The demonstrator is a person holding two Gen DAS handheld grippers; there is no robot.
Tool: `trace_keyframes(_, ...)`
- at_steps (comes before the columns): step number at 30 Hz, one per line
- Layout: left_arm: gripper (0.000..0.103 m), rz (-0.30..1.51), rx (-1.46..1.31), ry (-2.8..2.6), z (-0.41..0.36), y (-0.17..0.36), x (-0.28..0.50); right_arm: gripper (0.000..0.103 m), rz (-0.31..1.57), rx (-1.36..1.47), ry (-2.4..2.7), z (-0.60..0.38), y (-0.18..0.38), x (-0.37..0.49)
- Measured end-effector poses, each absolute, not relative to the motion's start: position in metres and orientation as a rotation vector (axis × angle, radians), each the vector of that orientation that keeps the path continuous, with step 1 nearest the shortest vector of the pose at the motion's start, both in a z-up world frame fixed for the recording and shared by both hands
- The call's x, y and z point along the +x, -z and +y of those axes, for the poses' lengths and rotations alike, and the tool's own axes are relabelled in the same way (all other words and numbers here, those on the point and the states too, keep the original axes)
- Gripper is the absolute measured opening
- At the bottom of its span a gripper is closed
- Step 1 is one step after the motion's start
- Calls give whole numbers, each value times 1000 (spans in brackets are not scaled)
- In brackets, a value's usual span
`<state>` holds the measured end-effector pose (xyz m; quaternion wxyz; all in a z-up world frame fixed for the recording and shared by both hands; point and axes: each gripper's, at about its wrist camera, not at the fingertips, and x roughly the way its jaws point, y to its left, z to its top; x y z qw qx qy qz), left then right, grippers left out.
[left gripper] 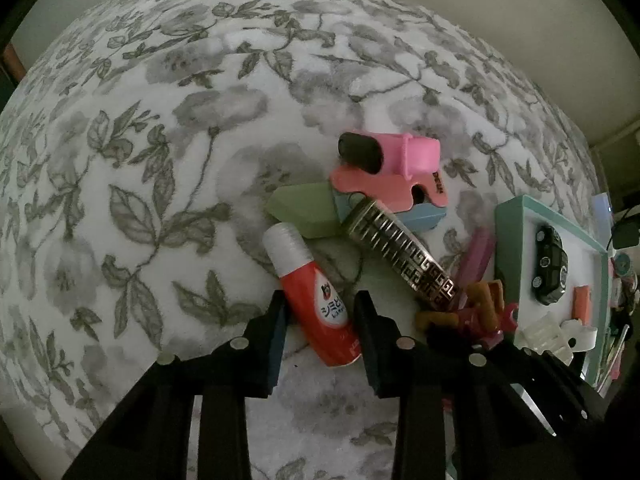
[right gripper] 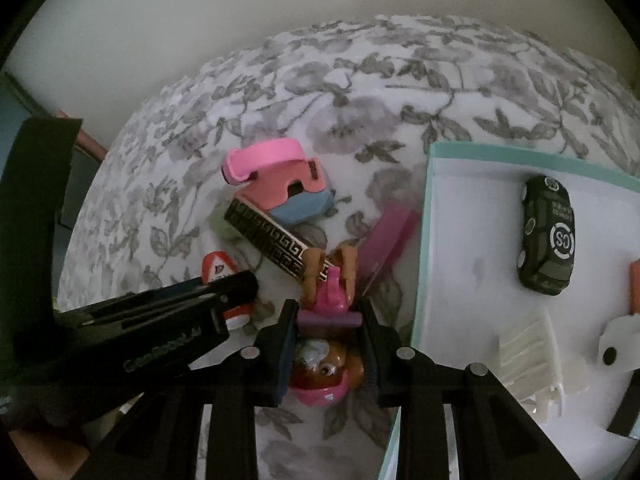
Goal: Organize rigid objects
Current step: 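Grasp the red-white bottle with the left gripper while the right holds the figure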
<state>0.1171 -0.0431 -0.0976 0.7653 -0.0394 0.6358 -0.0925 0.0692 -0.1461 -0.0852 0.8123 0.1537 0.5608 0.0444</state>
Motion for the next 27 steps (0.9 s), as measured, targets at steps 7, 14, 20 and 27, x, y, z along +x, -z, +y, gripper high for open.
trace_keyframes(7,35,1364,-40,200,-45,96,114,31,1206,301,-84,-141,87,70)
trace_keyframes(14,30,1369,-75,202,-41,99,116,31,1209,288,-77,-139,86,69)
trace_keyframes(20,25,1335,-140,222,-26,87,121,31,1172,328,-61,-149,75,69)
trace_keyframes(27,25,1240,-153,248,-19,48,122,31,1109,345,-66,-153,52,68)
